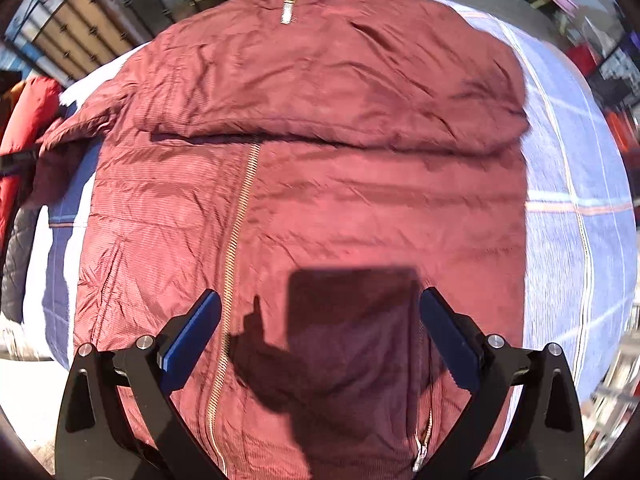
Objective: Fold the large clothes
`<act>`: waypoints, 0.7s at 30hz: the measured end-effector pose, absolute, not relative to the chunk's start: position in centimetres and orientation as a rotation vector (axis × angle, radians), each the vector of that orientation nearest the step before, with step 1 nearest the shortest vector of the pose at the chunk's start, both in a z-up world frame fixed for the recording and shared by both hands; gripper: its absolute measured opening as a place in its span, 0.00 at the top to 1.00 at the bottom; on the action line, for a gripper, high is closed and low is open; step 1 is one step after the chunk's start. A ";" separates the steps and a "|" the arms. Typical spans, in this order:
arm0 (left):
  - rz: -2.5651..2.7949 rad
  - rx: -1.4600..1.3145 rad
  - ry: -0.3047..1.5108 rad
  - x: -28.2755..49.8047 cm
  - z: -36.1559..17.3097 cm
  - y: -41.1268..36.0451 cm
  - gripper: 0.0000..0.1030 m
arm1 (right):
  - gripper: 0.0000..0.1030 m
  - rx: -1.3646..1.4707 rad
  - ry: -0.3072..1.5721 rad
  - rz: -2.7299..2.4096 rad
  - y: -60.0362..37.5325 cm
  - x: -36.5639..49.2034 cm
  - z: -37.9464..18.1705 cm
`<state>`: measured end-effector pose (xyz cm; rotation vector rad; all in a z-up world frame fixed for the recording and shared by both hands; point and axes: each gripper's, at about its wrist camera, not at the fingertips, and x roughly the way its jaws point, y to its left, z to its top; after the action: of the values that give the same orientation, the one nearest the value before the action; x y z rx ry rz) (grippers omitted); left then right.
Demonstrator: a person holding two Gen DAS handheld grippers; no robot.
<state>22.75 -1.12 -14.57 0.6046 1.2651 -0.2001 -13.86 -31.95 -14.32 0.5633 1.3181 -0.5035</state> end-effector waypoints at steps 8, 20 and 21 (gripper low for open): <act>-0.169 0.677 1.238 22.0 -15.7 0.1 0.82 | 0.05 0.648 1.329 -0.575 -32.4 -15.8 -15.2; -0.332 0.416 0.773 23.9 3.5 -6.0 0.89 | 0.06 0.626 1.258 -0.535 -32.2 -13.5 -13.8; -0.363 0.383 0.743 24.1 4.7 -7.0 0.89 | 0.06 0.622 1.249 -0.530 -32.2 -13.4 -13.5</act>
<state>24.07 -7.03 4.73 0.3826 0.7425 -0.3634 -13.38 -32.21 -13.53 0.6218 1.2494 -0.5303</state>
